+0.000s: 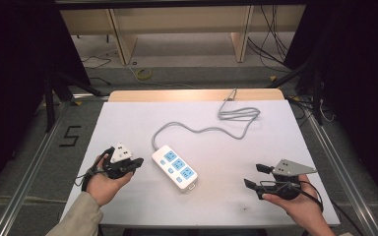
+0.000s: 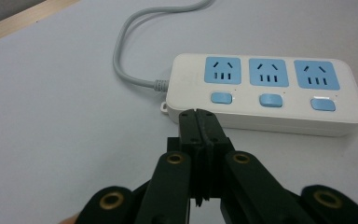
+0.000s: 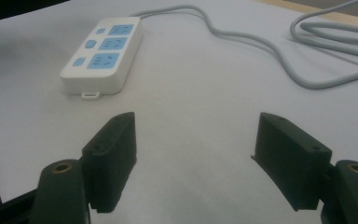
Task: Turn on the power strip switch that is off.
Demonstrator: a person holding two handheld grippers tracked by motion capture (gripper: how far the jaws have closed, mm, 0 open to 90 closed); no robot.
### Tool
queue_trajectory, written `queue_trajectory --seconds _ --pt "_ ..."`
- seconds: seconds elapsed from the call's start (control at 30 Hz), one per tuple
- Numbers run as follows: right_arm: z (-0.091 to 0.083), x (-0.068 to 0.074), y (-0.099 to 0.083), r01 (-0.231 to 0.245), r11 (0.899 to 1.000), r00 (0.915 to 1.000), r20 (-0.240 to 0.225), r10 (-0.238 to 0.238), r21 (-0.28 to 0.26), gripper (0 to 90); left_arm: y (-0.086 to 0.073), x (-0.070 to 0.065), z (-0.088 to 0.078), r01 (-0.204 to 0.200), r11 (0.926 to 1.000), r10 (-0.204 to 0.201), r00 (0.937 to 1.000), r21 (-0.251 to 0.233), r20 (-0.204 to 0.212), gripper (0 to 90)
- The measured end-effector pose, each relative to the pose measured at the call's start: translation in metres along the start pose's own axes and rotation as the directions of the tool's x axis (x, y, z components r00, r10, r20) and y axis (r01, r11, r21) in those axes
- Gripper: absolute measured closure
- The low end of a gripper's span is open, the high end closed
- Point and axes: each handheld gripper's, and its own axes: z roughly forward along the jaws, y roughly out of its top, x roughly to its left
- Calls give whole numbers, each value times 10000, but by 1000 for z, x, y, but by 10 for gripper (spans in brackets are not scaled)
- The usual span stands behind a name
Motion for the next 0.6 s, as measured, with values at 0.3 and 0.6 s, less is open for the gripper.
queue_trajectory --seconds 0.3,0.6 --pt "0 0 0 4 10000 10000 -1 -4 -2 298 4 -3 4 -41 9999 40 10000 118 67 899" --pt "0 0 0 2 10000 10000 1 -2 -3 297 9 -4 8 -88 9997 85 9999 243 149 899"
